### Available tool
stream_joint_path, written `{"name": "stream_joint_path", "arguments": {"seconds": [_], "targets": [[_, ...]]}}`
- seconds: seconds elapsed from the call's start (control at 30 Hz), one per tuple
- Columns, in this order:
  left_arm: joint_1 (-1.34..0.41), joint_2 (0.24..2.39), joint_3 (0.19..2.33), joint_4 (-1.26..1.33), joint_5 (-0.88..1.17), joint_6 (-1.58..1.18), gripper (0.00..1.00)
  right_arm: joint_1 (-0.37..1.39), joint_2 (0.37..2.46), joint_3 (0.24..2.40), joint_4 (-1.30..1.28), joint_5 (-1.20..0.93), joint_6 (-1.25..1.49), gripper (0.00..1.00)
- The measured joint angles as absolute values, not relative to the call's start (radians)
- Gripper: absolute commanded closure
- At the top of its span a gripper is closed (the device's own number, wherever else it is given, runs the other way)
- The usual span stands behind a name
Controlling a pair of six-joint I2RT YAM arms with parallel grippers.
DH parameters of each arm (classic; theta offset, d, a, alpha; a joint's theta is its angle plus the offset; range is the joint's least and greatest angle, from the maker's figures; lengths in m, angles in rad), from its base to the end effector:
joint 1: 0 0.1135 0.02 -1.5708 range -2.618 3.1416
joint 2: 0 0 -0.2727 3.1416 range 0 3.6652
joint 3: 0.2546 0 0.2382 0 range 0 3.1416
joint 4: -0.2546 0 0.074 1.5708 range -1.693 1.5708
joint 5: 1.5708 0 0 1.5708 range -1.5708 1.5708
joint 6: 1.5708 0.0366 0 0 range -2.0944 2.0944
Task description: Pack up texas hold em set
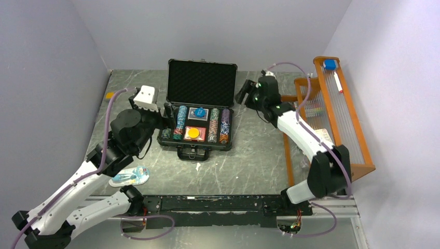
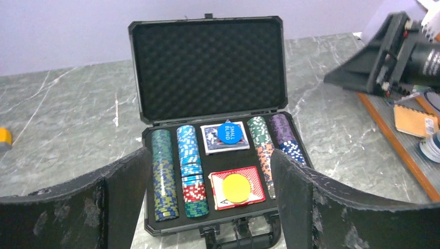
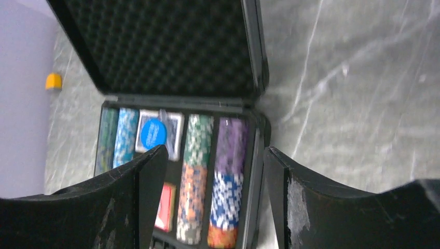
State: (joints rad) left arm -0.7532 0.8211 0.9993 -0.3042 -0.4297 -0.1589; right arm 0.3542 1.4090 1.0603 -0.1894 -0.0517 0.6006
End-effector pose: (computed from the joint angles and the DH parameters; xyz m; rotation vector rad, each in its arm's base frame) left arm 0.1248 -0.0962 0.3995 0.1813 1.6857 -0.3200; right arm 0.2884 0.1086 0.3036 0.2352 2.1584 0.6162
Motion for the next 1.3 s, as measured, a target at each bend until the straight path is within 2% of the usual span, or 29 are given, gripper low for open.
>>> {"name": "stream_joint_path", "arguments": {"seconds": [0.1, 0.27, 0.57, 0.9, 1.07, 1.3], "targets": [[-0.753, 0.796, 0.972, -0.305, -0.466, -0.179, 0.13, 0.382, 1.539, 1.214, -0.183, 0.051, 0.559, 0.32], [-0.753, 0.799, 0.962, -0.304, -0.472, -0.203, 0.15, 0.384, 1.79, 1.456, -0.177, 0.178, 0.485, 0.44], [-0.753, 0.807, 0.95, -0.308, -0.472, -0.221, 0.16, 0.381, 2.064, 1.685, -0.188, 0.225, 0.363, 0.47], [-0.753, 0.842, 0.95, -0.309, -0.475, -0.221, 0.16, 0.366, 2.177, 1.802, -0.21, 0.224, 0.303, 0.73], [-0.753, 0.849, 0.95, -0.311, -0.478, -0.221, 0.15, 0.368, 2.201, 1.826, -0.209, 0.185, 0.229, 1.0], [-0.753, 0.85, 0.95, -0.311, -0.486, -0.221, 0.15, 0.376, 2.156, 1.769, -0.172, 0.188, 0.171, 1.0]]}}
